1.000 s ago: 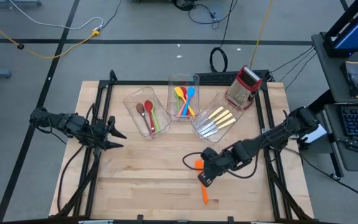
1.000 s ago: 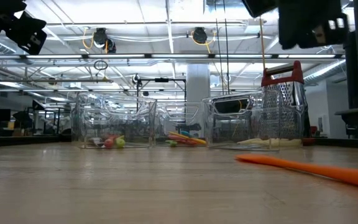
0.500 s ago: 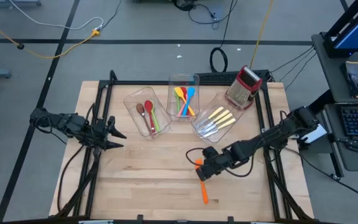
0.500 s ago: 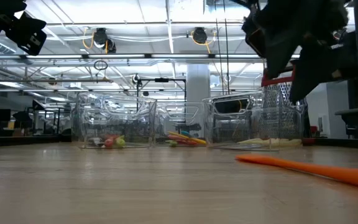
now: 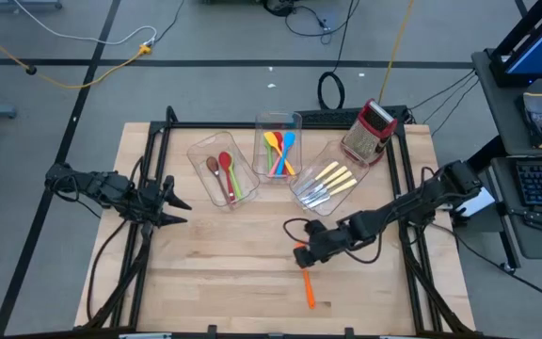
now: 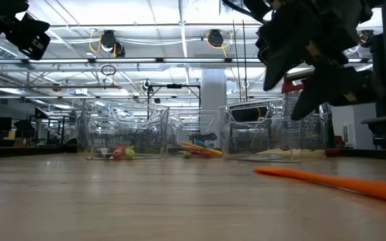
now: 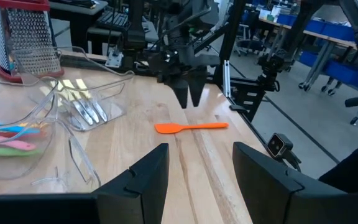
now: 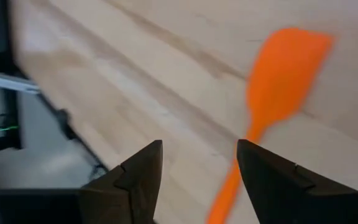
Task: Pick & Place Kitchen Items
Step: Put the orange spatula into the middle transparent bin
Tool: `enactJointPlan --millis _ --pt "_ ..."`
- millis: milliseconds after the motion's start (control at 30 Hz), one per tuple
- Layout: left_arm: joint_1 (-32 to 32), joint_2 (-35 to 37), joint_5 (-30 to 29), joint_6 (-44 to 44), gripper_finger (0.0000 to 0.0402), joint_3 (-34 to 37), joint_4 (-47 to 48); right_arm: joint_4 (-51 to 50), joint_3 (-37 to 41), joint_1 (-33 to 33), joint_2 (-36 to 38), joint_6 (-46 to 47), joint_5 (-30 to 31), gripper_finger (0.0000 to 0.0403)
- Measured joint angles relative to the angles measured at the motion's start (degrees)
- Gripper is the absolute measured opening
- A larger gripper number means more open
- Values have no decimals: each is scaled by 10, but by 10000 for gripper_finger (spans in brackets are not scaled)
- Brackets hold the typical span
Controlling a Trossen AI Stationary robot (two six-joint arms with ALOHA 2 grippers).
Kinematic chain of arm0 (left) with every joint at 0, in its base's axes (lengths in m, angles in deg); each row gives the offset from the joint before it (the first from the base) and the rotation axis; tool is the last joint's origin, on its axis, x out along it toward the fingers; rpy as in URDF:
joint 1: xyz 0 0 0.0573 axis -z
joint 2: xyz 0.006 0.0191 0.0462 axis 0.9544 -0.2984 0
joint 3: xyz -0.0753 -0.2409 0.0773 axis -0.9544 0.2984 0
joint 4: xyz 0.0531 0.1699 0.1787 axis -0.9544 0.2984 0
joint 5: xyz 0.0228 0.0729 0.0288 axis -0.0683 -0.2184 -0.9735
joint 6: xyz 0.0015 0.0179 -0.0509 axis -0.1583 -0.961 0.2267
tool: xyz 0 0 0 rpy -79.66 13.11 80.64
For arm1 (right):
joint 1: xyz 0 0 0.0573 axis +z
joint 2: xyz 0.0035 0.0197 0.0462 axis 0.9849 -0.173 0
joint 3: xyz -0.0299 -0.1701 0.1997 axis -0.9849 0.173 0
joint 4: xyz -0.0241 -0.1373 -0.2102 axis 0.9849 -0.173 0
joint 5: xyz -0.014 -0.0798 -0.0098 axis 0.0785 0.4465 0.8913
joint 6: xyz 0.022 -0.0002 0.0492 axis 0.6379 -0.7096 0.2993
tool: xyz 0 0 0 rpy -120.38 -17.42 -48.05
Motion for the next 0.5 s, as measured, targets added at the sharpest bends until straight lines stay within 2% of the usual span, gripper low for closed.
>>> enactJointPlan --millis 267,500 --pt "0 0 0 15 179 0 0 211 79 1 0 -13 -1 203" --pt "0 0 0 30 179 0 0 450 157 9 0 -10 7 200"
